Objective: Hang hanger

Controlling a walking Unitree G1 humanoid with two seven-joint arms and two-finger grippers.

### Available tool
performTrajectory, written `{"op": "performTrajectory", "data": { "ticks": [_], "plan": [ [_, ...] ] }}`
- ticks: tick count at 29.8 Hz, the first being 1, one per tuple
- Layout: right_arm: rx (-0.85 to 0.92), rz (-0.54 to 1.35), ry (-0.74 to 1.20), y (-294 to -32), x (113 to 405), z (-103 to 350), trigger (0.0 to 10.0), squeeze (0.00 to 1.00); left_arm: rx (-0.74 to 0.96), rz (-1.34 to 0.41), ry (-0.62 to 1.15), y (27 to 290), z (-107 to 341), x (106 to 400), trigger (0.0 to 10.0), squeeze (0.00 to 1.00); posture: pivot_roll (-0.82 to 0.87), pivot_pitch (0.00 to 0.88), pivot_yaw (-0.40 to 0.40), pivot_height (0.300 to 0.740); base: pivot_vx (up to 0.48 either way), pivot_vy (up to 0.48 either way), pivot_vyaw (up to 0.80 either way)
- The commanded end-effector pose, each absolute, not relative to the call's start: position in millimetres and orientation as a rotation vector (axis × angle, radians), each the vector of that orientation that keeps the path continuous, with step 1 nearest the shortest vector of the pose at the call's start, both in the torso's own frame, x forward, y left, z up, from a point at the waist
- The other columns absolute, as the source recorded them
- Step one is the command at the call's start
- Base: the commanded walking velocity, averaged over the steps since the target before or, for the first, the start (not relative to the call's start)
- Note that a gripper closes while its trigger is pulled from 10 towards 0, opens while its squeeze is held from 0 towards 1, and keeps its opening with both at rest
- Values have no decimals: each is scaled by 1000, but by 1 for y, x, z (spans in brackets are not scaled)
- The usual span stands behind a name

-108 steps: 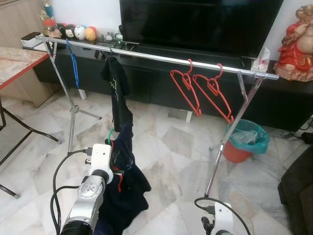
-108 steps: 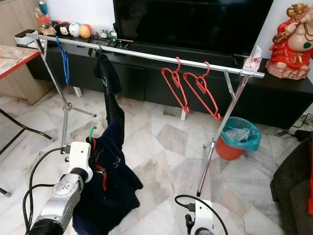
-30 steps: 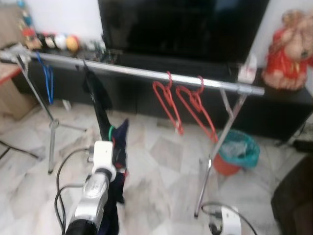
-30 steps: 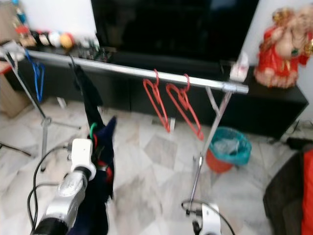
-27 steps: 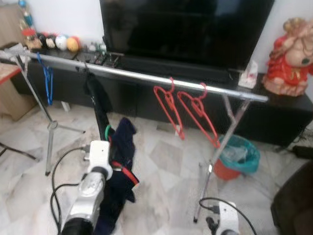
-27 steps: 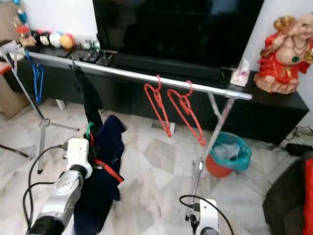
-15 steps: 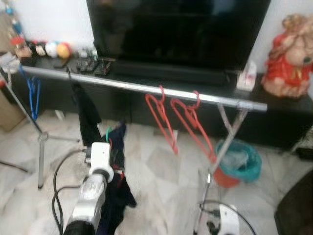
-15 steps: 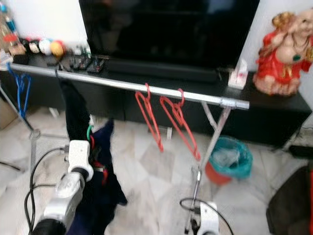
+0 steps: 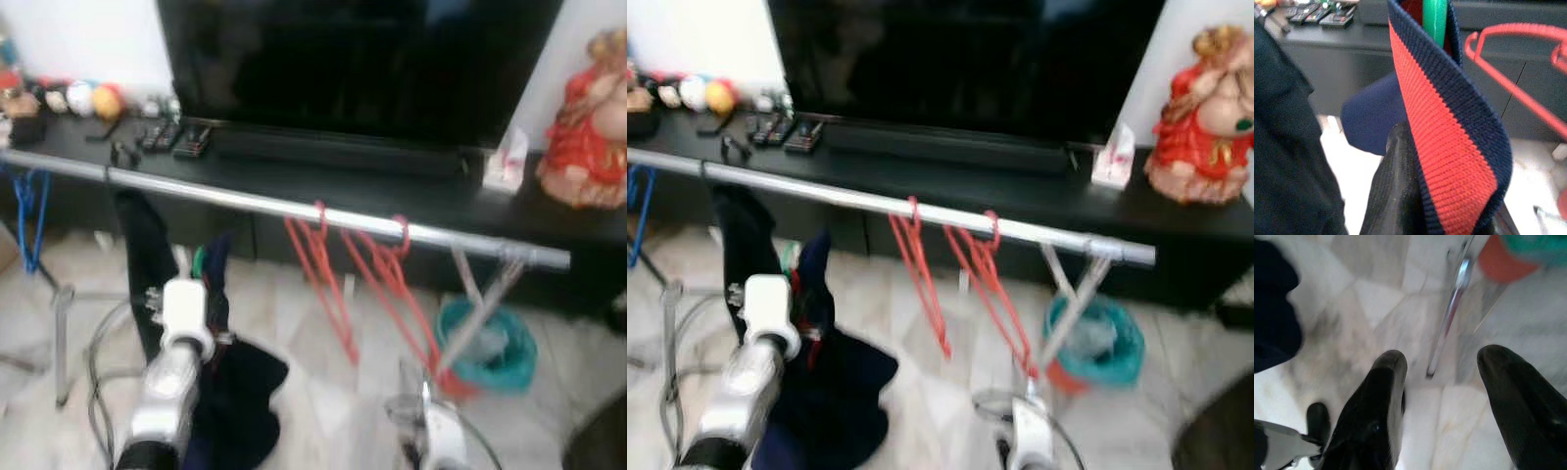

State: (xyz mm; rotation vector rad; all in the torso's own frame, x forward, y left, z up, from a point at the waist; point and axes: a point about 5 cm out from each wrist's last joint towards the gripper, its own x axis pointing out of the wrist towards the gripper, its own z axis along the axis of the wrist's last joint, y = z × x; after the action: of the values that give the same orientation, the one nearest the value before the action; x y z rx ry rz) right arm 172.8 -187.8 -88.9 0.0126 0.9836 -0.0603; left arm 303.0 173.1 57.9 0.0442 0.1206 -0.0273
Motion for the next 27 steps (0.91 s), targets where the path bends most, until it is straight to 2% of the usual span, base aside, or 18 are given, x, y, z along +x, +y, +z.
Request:
{"op": "performTrajectory", "data": {
  "ticks": [1,11,16,21,27],
  "plan": [
    [28,-34,976,-177,178,-88,10000,0,68,2,60,184,71,307,10000,0,-1,0,-30,740,386,0,0],
    [29,-14,979,-177,179,-87,10000,0,130,80,-63,192,76,287,10000,0,2,0,-34,740,55,0,0],
    [22,-3,978,-177,179,-87,10000,0,377,49,-108,190,72,278,10000,0,4,0,-39,740,0,0,0],
    [13,4,976,-178,180,-87,10000,0,373,113,-115,193,75,284,10000,0,0,0,-45,740,0,0,0],
    [2,11,975,-179,180,-86,10000,0,221,-112,-82,170,77,299,10000,0,-7,0,-48,740,0,0,0]
  ]
}}
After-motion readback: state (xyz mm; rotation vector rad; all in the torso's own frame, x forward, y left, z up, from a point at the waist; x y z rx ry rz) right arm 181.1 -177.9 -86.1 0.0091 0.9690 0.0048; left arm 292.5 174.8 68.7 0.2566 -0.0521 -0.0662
